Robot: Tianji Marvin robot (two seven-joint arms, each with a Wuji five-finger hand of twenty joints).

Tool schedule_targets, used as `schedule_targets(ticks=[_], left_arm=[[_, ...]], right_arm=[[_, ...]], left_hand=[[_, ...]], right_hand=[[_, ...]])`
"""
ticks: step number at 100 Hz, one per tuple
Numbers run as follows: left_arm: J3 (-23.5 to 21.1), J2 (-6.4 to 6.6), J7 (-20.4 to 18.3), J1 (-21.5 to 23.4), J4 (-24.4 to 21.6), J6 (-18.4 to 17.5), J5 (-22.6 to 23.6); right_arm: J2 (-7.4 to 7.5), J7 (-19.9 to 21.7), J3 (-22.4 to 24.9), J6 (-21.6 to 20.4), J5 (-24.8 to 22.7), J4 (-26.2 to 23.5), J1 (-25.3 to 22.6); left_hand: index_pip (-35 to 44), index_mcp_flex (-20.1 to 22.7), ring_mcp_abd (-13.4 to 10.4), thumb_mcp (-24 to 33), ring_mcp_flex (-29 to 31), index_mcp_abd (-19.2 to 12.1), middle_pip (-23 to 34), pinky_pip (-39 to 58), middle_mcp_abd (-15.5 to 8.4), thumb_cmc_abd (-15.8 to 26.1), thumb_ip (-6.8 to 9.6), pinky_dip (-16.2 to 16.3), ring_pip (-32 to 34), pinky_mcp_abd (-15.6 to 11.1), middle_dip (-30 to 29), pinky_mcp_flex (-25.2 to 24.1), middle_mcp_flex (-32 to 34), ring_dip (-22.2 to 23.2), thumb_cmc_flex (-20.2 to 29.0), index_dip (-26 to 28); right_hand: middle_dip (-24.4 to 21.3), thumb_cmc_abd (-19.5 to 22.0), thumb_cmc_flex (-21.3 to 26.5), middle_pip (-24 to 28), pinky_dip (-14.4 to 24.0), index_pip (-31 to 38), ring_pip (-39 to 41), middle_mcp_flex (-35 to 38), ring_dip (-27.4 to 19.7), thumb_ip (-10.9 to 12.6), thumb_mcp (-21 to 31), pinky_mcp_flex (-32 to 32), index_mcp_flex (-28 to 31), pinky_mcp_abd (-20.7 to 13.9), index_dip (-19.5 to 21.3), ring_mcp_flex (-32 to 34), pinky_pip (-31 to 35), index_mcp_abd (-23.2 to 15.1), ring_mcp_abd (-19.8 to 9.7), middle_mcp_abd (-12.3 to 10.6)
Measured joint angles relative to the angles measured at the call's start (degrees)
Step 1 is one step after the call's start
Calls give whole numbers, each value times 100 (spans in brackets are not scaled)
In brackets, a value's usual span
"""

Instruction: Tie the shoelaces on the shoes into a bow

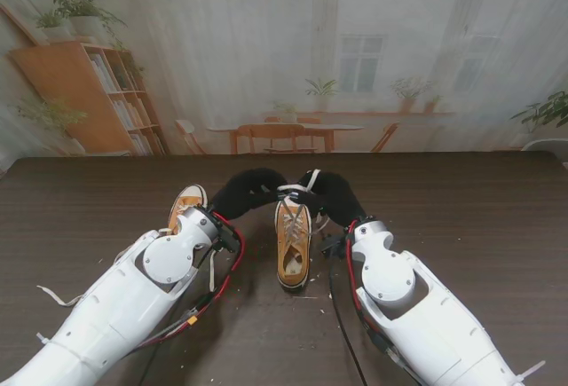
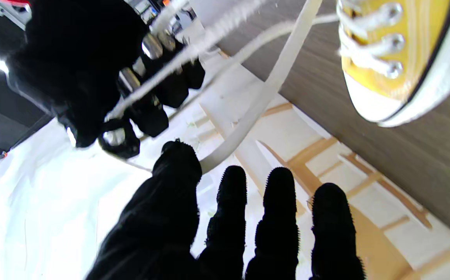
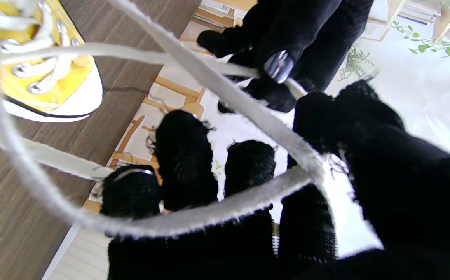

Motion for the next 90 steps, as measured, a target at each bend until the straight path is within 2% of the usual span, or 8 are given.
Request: schedule_targets(ticks=[8, 24, 31, 50, 59, 62, 73, 90], left_arm=[[-223, 34, 48, 146, -229, 127, 51], [-556, 109, 221, 436, -717, 358, 377], [-629, 128, 331, 539, -888, 498, 412], [-764, 145, 455, 719, -1169, 705, 717], [-811, 157, 450, 785, -1296, 866, 709], [-836, 162, 436, 820, -1361, 927, 700], [-948, 194, 381, 992, -1625, 984, 732], [-1080, 252, 350, 1287, -1952, 989, 994]], right_arm=[[-38, -159, -36, 56, 10, 21, 37], [-108, -233, -88, 155, 86, 75, 130], [-126, -229, -113, 175, 189, 92, 166], [-184, -277, -166, 232, 355, 139, 229], [-215, -342, -184, 268, 378, 161, 245], [-226, -365, -186, 281, 390, 166, 249], [-261, -432, -186, 320, 478, 170, 254], [-298, -524, -180, 345, 575, 163, 254]], left_hand=[[0, 0, 16, -1, 174, 3, 55, 115, 0, 0, 36, 13, 73, 5, 328, 135, 317, 0, 0, 0], [0, 2, 17, -2, 951, 8, 80, 417, 3, -1, 36, 148, 447, 45, 862, 632, 1334, 0, 0, -1], [0, 4, 20, -3, 1026, 13, 115, 438, 3, -4, 37, 192, 523, 170, 960, 736, 1492, 0, 0, -11], [0, 17, 29, -3, 1225, 16, 185, 503, 6, -11, 39, 205, 600, 172, 1049, 897, 1676, 0, 0, -69], [-36, 84, 76, 4, 1279, 144, 257, 563, 21, -13, 40, 241, 667, 174, 1117, 932, 1731, 0, 0, -80], [-40, 85, 78, 6, 1277, 144, 261, 569, 145, -13, 40, 258, 667, 174, 1158, 939, 1731, 0, 0, -80], [-44, 89, 80, 7, 1277, 146, 324, 578, 149, -13, 41, 270, 686, 175, 1179, 1004, 1780, 0, 0, -80], [-66, 151, 83, 115, 1353, 266, 328, 631, 149, -75, 46, 283, 743, 176, 1193, 1015, 1843, 0, 0, -89]], right_hand=[[0, 55, 2, -5, 0, 7, 0, 66, 0, 0, 0, 77, -53, 49, -51, 89, 0, 44, 33, 37], [0, 174, 3, 2, 0, 8, 14, 425, 0, 0, 0, 350, -63, 117, -180, 357, 35, 143, 77, 48], [0, 206, 5, 2, 0, 8, 70, 425, 0, 0, 0, 423, -63, 171, -195, 418, 87, 163, 77, 49], [13, 462, 30, 83, 0, 78, 147, 602, 0, 0, 8, 601, -205, 251, -310, 561, 172, 380, 78, 101], [74, 504, -361, 127, -8, 79, 194, 662, -26, 2, 193, 685, -206, 294, -481, 626, 223, 473, 82, 103], [75, 563, -417, 131, -10, 79, 199, 684, -28, 2, 189, 697, -205, 316, -533, 633, 226, 508, 90, 105], [75, 795, -703, 139, -11, -3, 204, 722, -83, 2, 247, 706, -202, 397, -596, 707, 238, 634, 194, 167], [76, 842, -695, 139, -11, -65, 263, 786, -86, 3, 247, 764, -194, 455, -597, 712, 270, 697, 213, 186]])
